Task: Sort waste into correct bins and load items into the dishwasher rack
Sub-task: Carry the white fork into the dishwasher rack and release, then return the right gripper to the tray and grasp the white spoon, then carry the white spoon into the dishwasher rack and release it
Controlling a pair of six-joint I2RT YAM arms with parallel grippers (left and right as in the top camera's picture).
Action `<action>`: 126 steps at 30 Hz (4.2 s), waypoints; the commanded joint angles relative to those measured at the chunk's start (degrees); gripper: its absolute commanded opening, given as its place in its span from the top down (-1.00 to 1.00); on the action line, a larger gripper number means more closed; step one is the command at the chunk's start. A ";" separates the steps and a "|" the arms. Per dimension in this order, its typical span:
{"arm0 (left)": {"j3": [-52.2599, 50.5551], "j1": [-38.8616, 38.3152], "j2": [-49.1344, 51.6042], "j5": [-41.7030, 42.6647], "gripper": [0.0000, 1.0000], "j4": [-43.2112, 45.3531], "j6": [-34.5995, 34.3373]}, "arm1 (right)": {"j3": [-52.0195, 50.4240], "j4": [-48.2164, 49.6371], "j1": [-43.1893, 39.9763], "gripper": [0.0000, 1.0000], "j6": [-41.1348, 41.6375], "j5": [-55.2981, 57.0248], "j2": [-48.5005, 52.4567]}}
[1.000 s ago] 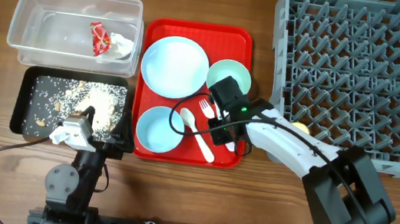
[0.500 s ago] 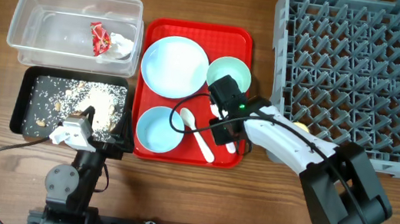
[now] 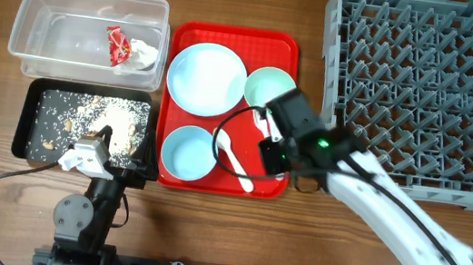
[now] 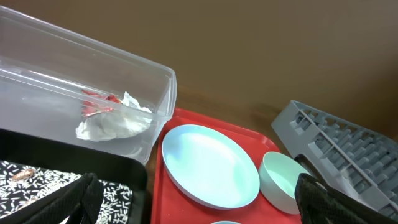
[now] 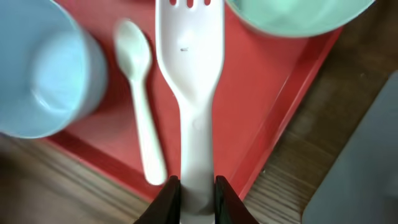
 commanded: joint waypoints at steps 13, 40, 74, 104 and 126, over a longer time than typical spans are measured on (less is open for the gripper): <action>-0.33 0.55 -0.37 0.48 -0.99 -0.13 1.16 | -0.09 11.19 -20.81 0.80 -0.44 13.29 -2.56; -0.33 0.55 -0.37 0.48 -1.00 -0.13 1.16 | 6.75 -3.52 0.70 -0.08 5.25 -6.27 -0.22; -0.33 0.55 -0.37 0.48 -1.00 -0.13 1.16 | 6.86 7.13 9.40 0.74 -6.54 5.73 28.65; -0.33 0.55 -0.37 0.48 -1.00 -0.13 1.16 | 6.91 4.13 -25.94 0.92 1.60 12.57 6.36; -0.33 0.55 -0.37 0.48 -1.00 -0.13 1.16 | 11.30 -1.99 -6.95 0.07 26.23 -4.68 4.22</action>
